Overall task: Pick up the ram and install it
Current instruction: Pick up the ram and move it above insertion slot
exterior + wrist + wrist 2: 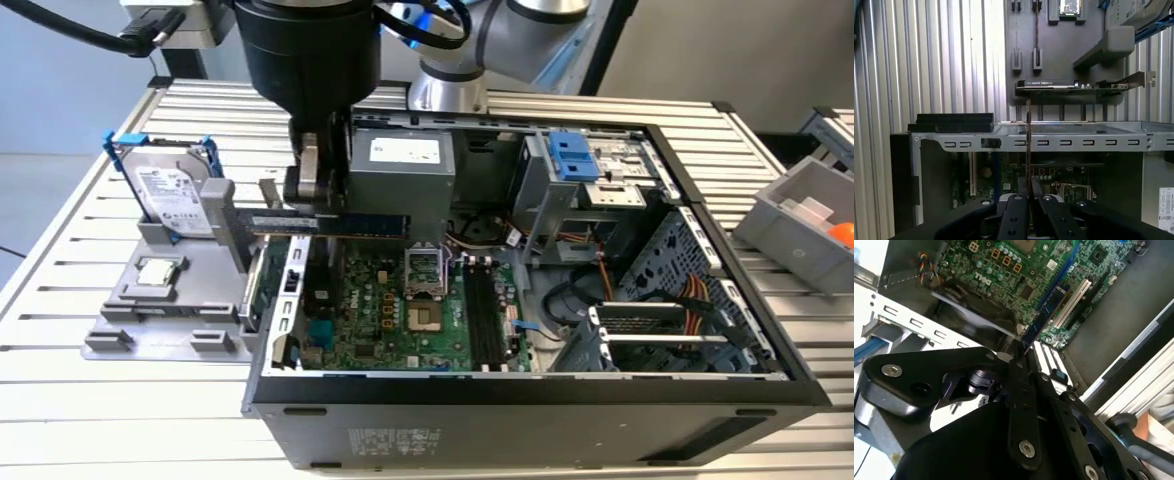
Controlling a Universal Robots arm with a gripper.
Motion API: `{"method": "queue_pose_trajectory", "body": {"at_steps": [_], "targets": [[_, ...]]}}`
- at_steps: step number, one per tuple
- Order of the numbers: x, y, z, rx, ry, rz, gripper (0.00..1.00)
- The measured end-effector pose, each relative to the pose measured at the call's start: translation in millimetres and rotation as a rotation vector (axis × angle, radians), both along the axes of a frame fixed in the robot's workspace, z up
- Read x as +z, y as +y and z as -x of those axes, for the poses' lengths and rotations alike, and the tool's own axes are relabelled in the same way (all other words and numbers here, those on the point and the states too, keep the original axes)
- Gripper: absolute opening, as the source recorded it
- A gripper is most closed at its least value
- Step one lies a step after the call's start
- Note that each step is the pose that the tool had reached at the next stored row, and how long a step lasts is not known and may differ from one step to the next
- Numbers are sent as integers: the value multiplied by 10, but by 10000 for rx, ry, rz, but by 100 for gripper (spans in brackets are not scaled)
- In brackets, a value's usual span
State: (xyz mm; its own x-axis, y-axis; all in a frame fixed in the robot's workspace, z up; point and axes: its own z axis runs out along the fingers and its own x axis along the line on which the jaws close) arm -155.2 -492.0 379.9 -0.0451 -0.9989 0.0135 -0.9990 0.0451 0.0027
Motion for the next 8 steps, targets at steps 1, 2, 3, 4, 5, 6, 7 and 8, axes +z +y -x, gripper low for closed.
{"method": "queue_pose_trajectory", "body": {"at_steps": [1, 2, 3, 4, 5, 6, 7, 8], "targets": [[0, 0, -24, 0, 0, 1, 0], [0, 1, -49, 1, 0, 1, 0], [0, 1, -73, 1, 0, 1, 0], [0, 3, -97, 1, 0, 1, 0], [0, 5, -120, 1, 0, 0, 0], [0, 8, -145, 0, 0, 0, 0], [0, 10, -168, -1, 0, 0, 0], [1, 14, -190, 0, 1, 1, 0]]}}
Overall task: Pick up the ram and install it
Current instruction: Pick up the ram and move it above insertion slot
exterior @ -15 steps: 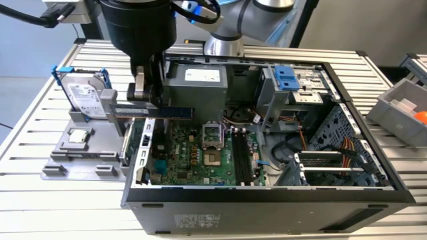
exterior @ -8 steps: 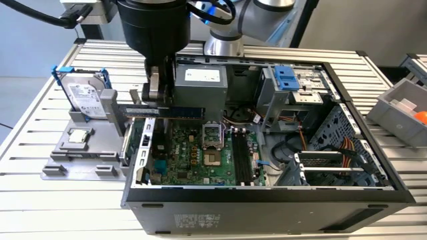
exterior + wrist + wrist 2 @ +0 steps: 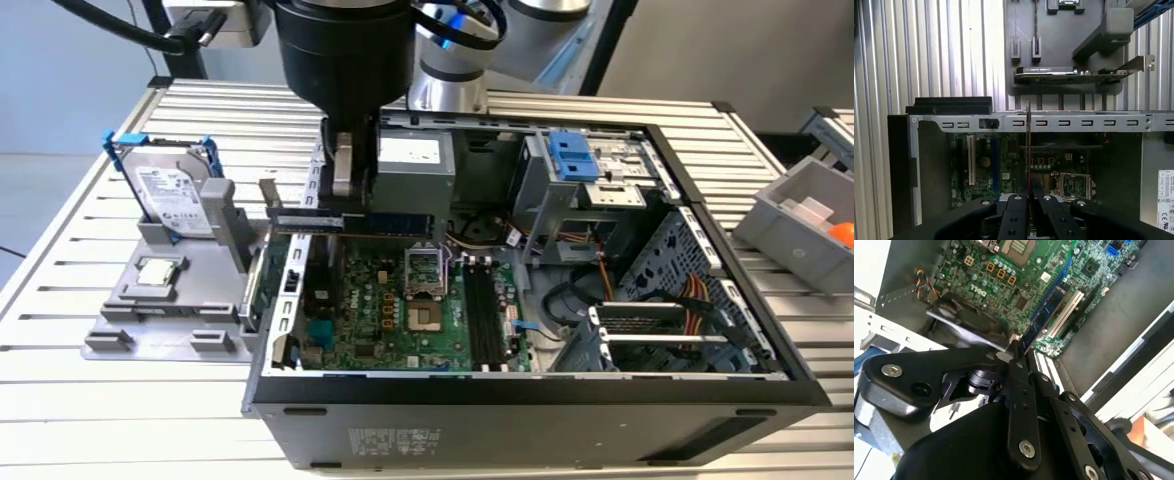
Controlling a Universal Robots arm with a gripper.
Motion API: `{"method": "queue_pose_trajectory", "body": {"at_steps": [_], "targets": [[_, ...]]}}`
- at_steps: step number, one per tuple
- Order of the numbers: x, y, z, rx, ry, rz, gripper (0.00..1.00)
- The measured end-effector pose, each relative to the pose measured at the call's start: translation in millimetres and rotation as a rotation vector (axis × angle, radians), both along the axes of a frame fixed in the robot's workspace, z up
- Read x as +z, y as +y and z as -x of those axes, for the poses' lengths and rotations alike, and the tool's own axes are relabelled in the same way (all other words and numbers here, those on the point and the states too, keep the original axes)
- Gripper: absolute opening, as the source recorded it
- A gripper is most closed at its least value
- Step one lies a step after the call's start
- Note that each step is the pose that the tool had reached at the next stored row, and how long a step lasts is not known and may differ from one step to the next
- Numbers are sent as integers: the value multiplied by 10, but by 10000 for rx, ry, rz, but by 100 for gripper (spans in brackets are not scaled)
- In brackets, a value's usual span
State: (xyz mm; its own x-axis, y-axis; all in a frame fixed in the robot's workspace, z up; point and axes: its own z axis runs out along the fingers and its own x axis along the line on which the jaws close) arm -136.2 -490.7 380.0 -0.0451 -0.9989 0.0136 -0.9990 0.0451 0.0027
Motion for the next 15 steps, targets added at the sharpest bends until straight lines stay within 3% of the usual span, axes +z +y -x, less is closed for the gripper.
{"method": "queue_pose_trajectory", "body": {"at_steps": [15], "targets": [[0, 48, -319, 0, 0, 0, 0]]}}
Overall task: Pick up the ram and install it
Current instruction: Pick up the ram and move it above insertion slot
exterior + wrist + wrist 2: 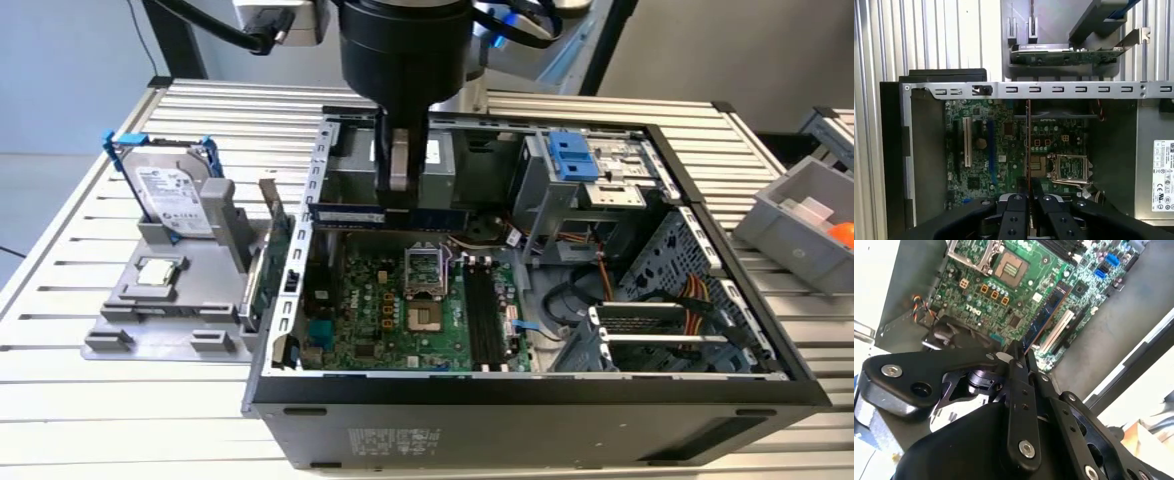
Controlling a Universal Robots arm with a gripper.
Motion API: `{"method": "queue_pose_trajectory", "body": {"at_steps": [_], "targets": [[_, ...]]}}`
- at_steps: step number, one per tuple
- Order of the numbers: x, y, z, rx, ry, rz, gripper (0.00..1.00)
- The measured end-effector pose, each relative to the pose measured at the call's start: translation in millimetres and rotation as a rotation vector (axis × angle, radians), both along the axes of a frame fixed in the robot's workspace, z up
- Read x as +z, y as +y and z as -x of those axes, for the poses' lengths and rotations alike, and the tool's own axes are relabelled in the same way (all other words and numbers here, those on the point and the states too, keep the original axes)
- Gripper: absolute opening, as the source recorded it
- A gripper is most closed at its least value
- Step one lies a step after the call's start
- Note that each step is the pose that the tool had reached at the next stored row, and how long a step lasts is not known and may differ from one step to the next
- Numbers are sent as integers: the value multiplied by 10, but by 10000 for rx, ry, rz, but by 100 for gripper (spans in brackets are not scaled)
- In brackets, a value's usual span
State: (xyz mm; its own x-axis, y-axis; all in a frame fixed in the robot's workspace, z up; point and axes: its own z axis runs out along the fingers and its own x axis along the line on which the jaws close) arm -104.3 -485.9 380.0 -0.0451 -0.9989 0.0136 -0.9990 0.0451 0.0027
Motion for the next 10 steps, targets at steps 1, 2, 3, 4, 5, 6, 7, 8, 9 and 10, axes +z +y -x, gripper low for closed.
{"method": "queue_pose_trajectory", "body": {"at_steps": [1, 2, 3, 4, 5, 6, 7, 8, 9, 10], "targets": [[0, 1, -20, 0, 0, 0, 0], [0, 2, -37, 0, 0, -1, 0], [0, 3, -56, 0, 0, 0, 0], [0, 4, -74, -1, -1, -1, 0], [0, 5, -92, 0, 0, 0, 0], [0, 6, -108, 0, 0, 0, 0], [0, 7, -125, 0, -1, -1, 0], [-1, 9, -142, 0, -1, -1, 0], [0, 10, -159, 0, -1, -1, 0], [0, 11, -176, 0, 0, 0, 0]]}}
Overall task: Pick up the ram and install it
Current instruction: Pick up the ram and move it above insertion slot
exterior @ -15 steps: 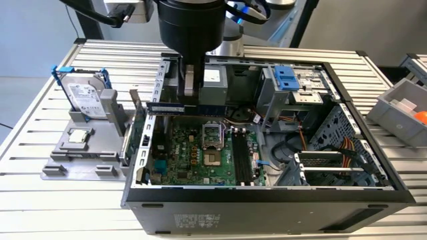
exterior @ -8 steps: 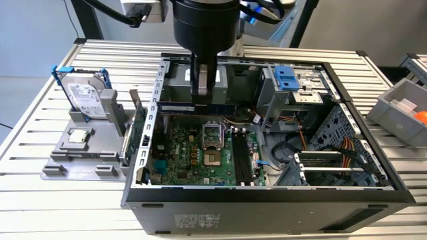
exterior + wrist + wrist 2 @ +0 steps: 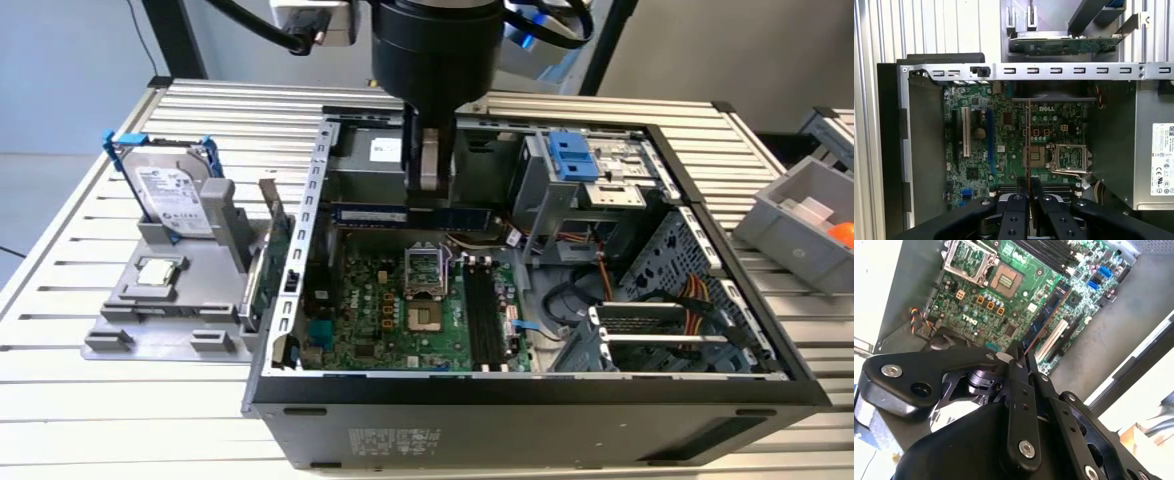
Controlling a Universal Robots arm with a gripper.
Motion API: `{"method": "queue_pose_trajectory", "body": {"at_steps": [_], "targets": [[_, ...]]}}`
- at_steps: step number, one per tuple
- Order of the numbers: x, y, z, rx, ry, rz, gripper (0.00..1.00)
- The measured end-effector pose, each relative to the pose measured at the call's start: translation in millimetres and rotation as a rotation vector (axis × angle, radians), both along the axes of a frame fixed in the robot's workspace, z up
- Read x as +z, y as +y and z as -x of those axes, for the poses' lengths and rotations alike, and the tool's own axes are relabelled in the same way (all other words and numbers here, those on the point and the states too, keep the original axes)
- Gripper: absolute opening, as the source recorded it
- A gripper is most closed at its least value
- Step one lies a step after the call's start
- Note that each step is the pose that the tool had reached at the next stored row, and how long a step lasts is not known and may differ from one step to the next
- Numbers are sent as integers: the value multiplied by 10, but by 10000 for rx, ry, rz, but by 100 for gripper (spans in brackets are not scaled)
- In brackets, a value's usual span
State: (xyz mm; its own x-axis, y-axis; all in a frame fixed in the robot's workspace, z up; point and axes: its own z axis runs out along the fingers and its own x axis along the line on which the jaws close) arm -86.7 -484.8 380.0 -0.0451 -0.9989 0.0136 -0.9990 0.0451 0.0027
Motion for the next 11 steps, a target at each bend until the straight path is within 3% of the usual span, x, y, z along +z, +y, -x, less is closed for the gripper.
{"method": "queue_pose_trajectory", "body": {"at_steps": [11], "targets": [[0, 13, -184, 0, 0, 0, 0]]}}
